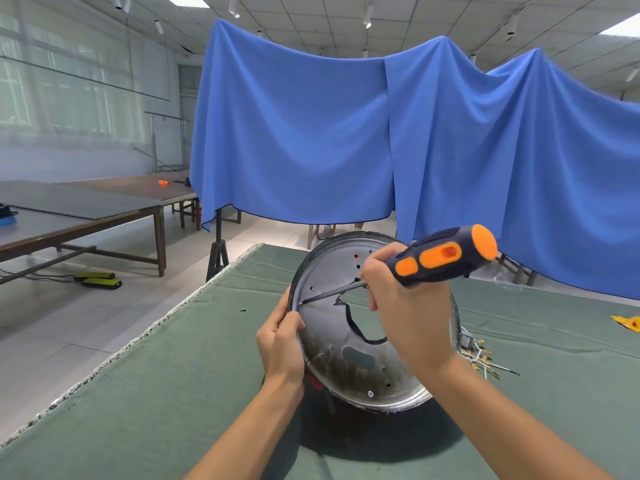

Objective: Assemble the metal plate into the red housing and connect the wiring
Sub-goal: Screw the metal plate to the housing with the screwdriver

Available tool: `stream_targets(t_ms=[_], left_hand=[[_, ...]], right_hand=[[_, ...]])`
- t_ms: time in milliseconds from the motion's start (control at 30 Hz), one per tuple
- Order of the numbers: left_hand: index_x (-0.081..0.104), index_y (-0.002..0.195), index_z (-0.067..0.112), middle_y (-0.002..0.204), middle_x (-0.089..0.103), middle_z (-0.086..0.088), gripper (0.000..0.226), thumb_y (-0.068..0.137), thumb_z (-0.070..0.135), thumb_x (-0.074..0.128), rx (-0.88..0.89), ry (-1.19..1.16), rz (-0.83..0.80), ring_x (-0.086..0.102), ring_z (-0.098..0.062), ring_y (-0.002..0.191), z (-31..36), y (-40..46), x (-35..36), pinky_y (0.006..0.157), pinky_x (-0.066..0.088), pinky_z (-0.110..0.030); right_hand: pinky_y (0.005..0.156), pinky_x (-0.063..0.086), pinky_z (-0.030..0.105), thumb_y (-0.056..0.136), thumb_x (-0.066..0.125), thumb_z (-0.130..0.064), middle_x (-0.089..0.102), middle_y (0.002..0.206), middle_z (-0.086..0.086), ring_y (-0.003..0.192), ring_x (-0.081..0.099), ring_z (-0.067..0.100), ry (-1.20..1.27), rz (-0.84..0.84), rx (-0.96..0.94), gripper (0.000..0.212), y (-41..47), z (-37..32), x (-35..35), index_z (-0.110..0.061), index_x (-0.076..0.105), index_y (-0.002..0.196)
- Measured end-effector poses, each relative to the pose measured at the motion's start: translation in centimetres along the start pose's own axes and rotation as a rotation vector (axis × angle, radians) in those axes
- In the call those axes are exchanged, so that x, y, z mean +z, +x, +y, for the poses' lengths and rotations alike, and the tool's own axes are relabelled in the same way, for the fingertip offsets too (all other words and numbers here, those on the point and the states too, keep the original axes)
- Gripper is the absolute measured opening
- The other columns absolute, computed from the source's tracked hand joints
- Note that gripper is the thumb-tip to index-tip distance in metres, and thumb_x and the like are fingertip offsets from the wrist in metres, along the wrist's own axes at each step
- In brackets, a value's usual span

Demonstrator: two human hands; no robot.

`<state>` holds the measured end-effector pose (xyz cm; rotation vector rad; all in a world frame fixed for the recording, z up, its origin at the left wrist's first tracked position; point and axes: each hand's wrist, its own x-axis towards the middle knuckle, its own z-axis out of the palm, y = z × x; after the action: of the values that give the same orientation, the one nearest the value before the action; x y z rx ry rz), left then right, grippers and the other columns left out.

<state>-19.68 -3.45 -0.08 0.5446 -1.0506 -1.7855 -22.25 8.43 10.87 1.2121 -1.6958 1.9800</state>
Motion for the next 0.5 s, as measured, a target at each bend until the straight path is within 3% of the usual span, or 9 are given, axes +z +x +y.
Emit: stream_targets(t_ms=[67, 200, 367, 500], left_hand=[[0.063, 0.125, 0.012, 0.099, 0.074, 0.0, 0.054, 0.076, -0.005, 0.046, -0.022, -0.02, -0.003, 0.048, -0.022, 0.08, -0.1, -0.2, 0.3, 0.072, 0.043, -0.039], [0.065, 0.123, 0.016, 0.085, 0.072, 0.003, 0.055, 0.073, -0.003, 0.048, -0.078, -0.034, -0.022, 0.047, -0.021, 0.082, -0.1, -0.9, 0.7, 0.074, 0.042, -0.038], [0.068, 0.118, 0.017, 0.104, 0.072, -0.009, 0.056, 0.072, -0.004, 0.045, -0.164, -0.02, -0.082, 0.055, -0.024, 0.085, 0.1, -1.7, 1.2, 0.08, 0.046, -0.04], [0.074, 0.104, 0.016, 0.095, 0.073, -0.009, 0.05, 0.069, -0.002, 0.044, -0.241, 0.006, -0.165, 0.058, -0.023, 0.081, 0.2, -2.5, 1.5, 0.076, 0.046, -0.036]], right_hand=[[0.041, 0.036, 0.021, 0.067, 0.053, -0.012, 0.041, 0.046, 0.015, 0.042, 0.039, 0.017, -0.04, -0.009, -0.015, 0.019, 0.5, -0.5, 0.3, 0.003, 0.047, 0.058], [0.043, 0.025, 0.036, 0.063, 0.05, -0.018, 0.025, 0.051, 0.012, 0.052, 0.025, 0.03, -0.17, -0.02, -0.049, 0.027, 2.0, -1.7, 1.3, -0.006, 0.028, 0.054], [0.042, 0.017, 0.028, 0.068, 0.053, -0.017, 0.017, 0.049, -0.003, 0.052, 0.015, 0.013, -0.38, -0.11, -0.012, 0.036, 4.4, -2.6, 2.0, -0.014, 0.019, 0.053], [0.043, 0.021, 0.026, 0.071, 0.053, -0.02, 0.023, 0.047, -0.004, 0.051, 0.018, 0.016, -0.535, -0.163, 0.043, 0.039, 5.5, -2.8, 2.7, -0.016, 0.021, 0.049]])
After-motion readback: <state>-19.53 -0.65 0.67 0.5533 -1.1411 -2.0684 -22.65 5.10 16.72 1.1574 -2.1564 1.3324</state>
